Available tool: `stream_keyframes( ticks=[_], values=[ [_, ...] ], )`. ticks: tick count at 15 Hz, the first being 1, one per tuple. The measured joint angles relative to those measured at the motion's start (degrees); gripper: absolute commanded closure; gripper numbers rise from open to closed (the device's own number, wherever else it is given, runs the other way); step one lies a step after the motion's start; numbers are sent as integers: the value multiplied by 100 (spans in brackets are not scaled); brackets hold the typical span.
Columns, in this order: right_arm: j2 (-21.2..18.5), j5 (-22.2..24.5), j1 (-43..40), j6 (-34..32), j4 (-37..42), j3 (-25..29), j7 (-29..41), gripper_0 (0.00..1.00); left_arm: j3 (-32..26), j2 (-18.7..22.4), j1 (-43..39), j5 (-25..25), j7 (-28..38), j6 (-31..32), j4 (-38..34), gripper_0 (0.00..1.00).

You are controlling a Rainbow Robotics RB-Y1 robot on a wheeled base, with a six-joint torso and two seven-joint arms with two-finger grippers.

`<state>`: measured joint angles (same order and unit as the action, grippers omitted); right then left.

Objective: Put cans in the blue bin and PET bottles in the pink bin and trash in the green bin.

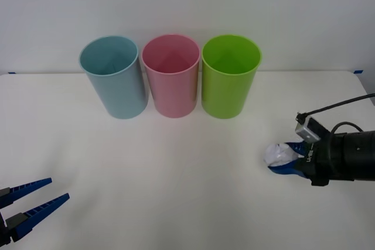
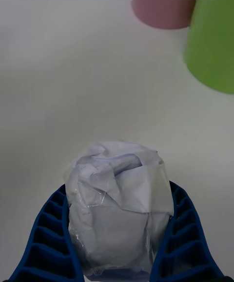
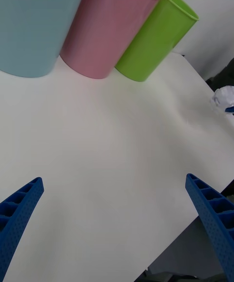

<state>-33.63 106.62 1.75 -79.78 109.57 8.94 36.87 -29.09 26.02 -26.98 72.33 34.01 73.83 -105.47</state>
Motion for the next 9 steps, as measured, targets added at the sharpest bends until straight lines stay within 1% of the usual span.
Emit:
stream_keyframes(
  ticks=[1,3,5,7,9],
  values=[
    [3,-359,-14,-176,3,216,-9,100,0,0,0,0,0,0,0,0],
    [-1,-932,-104,-513,2,688,-57,100,0,0,0,0,0,0,0,0],
    [2,-1415,-149,-830,17,1193,-97,100,0,0,0,0,0,0,0,0],
    [-2,-1652,-30,-976,130,1562,-66,100,0,0,0,0,0,0,0,0],
    [-2,-1693,311,-986,283,1755,198,100,0,0,0,0,0,0,0,0]
  ],
)
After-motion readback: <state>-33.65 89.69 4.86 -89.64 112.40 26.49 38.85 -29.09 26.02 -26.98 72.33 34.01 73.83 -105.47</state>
